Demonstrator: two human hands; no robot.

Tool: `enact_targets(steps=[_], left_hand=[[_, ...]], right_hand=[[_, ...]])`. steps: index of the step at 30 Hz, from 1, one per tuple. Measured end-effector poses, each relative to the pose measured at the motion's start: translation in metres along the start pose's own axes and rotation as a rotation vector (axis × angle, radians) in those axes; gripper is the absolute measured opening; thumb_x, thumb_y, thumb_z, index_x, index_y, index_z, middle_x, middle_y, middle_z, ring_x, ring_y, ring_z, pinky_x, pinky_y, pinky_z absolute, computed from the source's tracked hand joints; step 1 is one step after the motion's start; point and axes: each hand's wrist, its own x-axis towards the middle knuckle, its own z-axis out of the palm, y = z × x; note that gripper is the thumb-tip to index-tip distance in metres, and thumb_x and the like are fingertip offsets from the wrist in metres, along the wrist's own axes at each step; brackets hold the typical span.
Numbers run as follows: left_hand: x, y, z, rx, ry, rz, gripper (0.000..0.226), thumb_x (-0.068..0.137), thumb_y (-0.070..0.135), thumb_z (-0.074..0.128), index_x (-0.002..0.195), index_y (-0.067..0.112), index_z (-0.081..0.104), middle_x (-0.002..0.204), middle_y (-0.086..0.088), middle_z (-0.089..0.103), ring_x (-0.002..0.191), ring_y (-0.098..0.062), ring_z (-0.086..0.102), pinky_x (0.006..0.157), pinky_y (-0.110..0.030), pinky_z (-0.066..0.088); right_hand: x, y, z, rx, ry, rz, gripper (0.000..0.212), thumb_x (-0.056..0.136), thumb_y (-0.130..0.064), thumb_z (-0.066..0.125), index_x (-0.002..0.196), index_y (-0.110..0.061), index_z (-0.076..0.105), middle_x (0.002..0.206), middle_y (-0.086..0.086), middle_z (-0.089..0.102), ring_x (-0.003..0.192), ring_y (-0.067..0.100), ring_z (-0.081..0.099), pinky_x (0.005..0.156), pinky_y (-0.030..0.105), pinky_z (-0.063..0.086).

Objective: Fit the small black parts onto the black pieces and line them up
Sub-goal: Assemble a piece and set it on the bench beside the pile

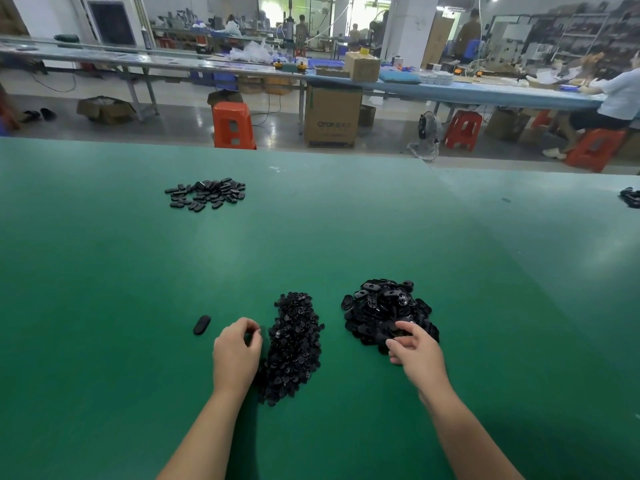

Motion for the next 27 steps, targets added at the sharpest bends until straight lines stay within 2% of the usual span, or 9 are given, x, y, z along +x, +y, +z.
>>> enact_targets(steps=[4,8,10,12,15,18,21,24,27], left_hand=[[0.0,-0.001,0.0,-0.009,-0.002,-0.015,0.01,0.089,0.009,0.067,0.084,0.018,0.066,0.081,0.007,0.065,0.081,-0.017,0.061,0.078,-0.04,0.051],[0.0,-0.003,0.001,-0.014,-0.004,-0.016,0.01,0.088,0.009,0.068,0.088,0.019,0.069,0.084,0.007,0.067,0.085,-0.017,0.063,0.075,-0.033,0.048],[0.001,-0.003,0.002,-0.019,-0.001,-0.026,0.015,0.089,0.009,0.068,0.101,0.016,0.073,0.095,0.003,0.071,0.093,-0.019,0.064,0.084,-0.036,0.051],[0.001,-0.004,0.003,0.0,0.004,-0.014,0.023,0.09,0.008,0.067,0.112,0.011,0.074,0.106,-0.001,0.073,0.102,-0.021,0.064,0.093,-0.037,0.05],[0.003,-0.005,0.003,0.012,0.009,0.012,0.026,0.091,0.005,0.066,0.115,0.007,0.074,0.11,-0.005,0.073,0.106,-0.023,0.063,0.096,-0.037,0.048],[0.003,-0.006,0.004,-0.004,0.01,0.009,0.023,0.09,0.006,0.068,0.112,0.007,0.075,0.107,-0.005,0.073,0.105,-0.022,0.063,0.095,-0.036,0.049],[0.003,-0.005,0.003,-0.017,0.01,0.005,0.018,0.089,0.009,0.071,0.106,0.009,0.076,0.103,-0.002,0.072,0.102,-0.021,0.063,0.092,-0.033,0.048],[0.003,-0.004,0.002,-0.031,0.01,-0.009,0.018,0.088,0.01,0.073,0.105,0.012,0.075,0.098,0.002,0.072,0.097,-0.02,0.064,0.088,-0.032,0.048],[0.002,-0.003,0.001,-0.09,0.011,-0.061,0.033,0.09,0.013,0.072,0.122,0.017,0.068,0.092,0.009,0.068,0.078,-0.017,0.06,0.076,-0.032,0.048]], right_hand=[[-0.001,-0.001,0.003,0.196,-0.047,0.063,0.039,0.095,0.003,0.063,0.13,-0.015,0.064,0.099,0.01,0.068,0.076,0.02,0.073,0.084,0.037,0.062],[-0.009,-0.005,0.013,0.253,-0.122,0.113,0.03,0.096,0.003,0.06,0.119,-0.015,0.061,0.094,0.012,0.075,0.079,0.018,0.077,0.083,0.032,0.06],[-0.014,-0.009,0.02,0.297,-0.14,0.116,0.02,0.098,0.001,0.06,0.115,-0.008,0.06,0.103,0.013,0.072,0.083,0.019,0.077,0.086,0.035,0.061],[-0.018,-0.014,0.029,0.345,-0.149,0.107,0.013,0.1,-0.004,0.06,0.112,-0.009,0.059,0.11,0.009,0.069,0.086,0.02,0.077,0.086,0.038,0.061],[-0.023,-0.024,0.045,0.401,-0.167,0.077,0.009,0.102,-0.01,0.058,0.11,-0.014,0.055,0.111,0.008,0.072,0.086,0.022,0.077,0.074,0.033,0.063],[-0.028,-0.03,0.061,0.371,-0.249,0.031,0.01,0.104,-0.015,0.055,0.112,-0.019,0.049,0.109,0.003,0.074,0.083,0.025,0.077,0.067,0.033,0.062],[-0.035,-0.023,0.074,0.232,-0.329,-0.053,0.003,0.105,-0.017,0.053,0.107,-0.019,0.053,0.106,0.0,0.073,0.08,0.021,0.074,0.066,0.036,0.061],[-0.041,-0.009,0.081,0.084,-0.255,-0.138,0.007,0.102,-0.022,0.058,0.097,-0.025,0.061,0.082,-0.001,0.072,0.069,0.011,0.069,0.058,0.033,0.054],[-0.044,-0.004,0.083,0.066,-0.204,-0.173,0.01,0.099,-0.022,0.064,0.097,-0.032,0.065,0.078,-0.006,0.072,0.068,0.01,0.07,0.057,0.023,0.051]])
